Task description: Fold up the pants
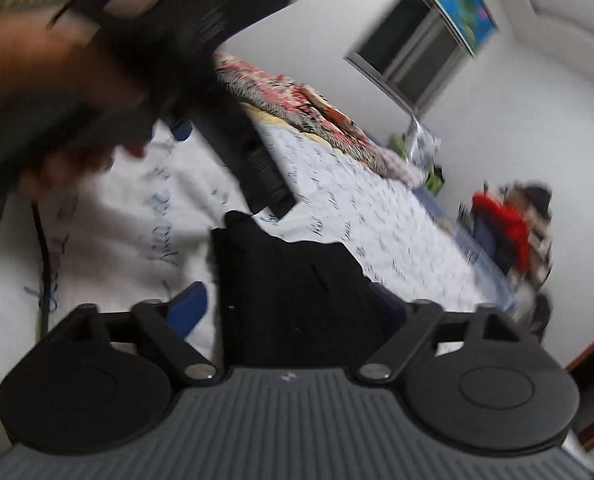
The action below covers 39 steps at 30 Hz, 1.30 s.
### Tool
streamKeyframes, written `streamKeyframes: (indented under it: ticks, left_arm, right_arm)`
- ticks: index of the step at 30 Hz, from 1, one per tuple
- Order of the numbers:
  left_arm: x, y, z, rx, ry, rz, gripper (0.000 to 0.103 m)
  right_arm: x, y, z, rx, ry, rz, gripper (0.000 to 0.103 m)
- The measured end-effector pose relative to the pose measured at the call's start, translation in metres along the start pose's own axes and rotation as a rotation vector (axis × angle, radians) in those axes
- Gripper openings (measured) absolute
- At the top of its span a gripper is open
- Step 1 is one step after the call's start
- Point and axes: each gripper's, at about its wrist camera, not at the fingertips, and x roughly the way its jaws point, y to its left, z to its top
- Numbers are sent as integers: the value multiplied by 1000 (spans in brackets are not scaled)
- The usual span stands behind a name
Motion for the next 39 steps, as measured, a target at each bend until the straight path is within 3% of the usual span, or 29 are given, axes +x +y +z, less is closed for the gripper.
streamKeyframes:
  ticks: [3,6,9,11,13,16,25,29,32,34,36,39]
  left_arm:
    - [3,16,1,-140,72,-123,98]
    - [9,22,-1,-245,139,-234,98]
    - [11,18,-3,-277,165,-257,98]
    - [12,16,-4,-303,177,-269,98]
    - [11,15,-6,-325,189,-296,98]
    - [9,14,-5,-335,193,-321,99]
    - [31,6,-1,-460,259,-479,102]
    - [48,-10,2,-434,267,-445,102]
    - [56,-23,5,-365,259,-524,101]
    - [59,-27,5,-343,252,-535,88]
    - [60,-30,5,-302,247,-498,60]
    - [63,-30,3,-243,234,-457,35]
  right_arm:
    - [13,18,2,-106,28,-56,60]
    - [24,27,2,-180,39,-88,58]
    - [36,33,7,-206,41,-66,55]
    - [44,38,11,-235,47,-52,44]
    - [48,43,13,-248,51,-31,21]
    - [55,46,11,-248,42,-31,12]
    - [42,-9,17,61,-13,45,9]
    - [40,-20,18,129,-27,64,9]
    - [44,-22,23,168,-29,78,9]
    - [45,-25,20,190,-31,85,9]
    - [43,-24,18,196,-27,93,10]
    - [33,-24,11,207,-19,99,27]
